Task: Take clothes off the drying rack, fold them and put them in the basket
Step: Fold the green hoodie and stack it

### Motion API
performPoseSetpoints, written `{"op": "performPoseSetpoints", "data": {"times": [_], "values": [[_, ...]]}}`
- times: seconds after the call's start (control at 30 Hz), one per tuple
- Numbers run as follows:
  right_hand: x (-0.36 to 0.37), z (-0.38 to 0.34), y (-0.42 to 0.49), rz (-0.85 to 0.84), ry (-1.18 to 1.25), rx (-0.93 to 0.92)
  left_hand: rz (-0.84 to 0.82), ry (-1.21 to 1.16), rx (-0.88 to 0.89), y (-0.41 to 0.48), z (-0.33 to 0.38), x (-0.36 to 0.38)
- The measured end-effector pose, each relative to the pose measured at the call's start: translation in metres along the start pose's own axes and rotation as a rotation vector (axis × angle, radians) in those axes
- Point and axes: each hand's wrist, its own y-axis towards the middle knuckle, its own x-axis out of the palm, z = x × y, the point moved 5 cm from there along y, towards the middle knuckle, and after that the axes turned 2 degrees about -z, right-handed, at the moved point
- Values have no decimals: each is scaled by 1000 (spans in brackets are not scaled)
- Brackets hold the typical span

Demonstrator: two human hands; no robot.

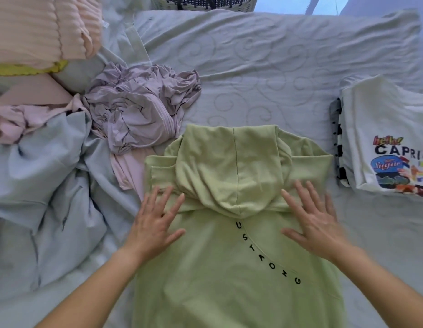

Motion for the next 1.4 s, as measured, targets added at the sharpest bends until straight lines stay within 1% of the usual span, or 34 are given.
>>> {"op": "performPoseSetpoints", "data": {"times": [0.07,0.13,0.2,0.27,0.33,0.4,0.47,0.53,0.6,0.73,0.87,0.97,1.07,1.17,1.2,1.3,1.4], "values": [[27,-2,-45,-62,42,-6,-22,-39,30,-45,11,11],[57,-4,-95,-89,62,-3,-112,-118,-4,-95,21,26],[78,-1,-143,-114,153,143,-145,-210,-122,-145,31,37],[93,0,-185,-143,273,336,-157,-334,-309,-191,40,47],[102,-9,-218,-196,379,449,-140,-454,-475,-227,53,55],[110,-18,-240,-178,486,503,-122,-516,-544,-248,67,60],[116,-25,-250,-175,584,517,-139,-519,-529,-259,78,64],[113,-30,-251,-130,575,464,-170,-531,-538,-265,83,67],[106,-31,-245,-48,549,437,-182,-523,-553,-266,81,66],[103,-30,-233,48,568,466,-175,-504,-516,-256,79,61],[100,-29,-222,52,648,491,-233,-695,-662,-247,78,62],[98,-23,-224,72,675,487,-171,-867,-812,-245,74,55],[103,-13,-230,22,864,566,-133,-1061,-917,-242,71,45],[89,-13,-228,-48,1103,582,-156,-1175,-912,-233,71,28],[80,-12,-225,-44,1164,587,-153,-1202,-919,-228,70,22],[53,-9,-211,30,1329,638,-89,-1343,-966,-207,67,3],[27,-4,-185,124,1488,677,42,-1530,-1014,-172,58,-16]]}}
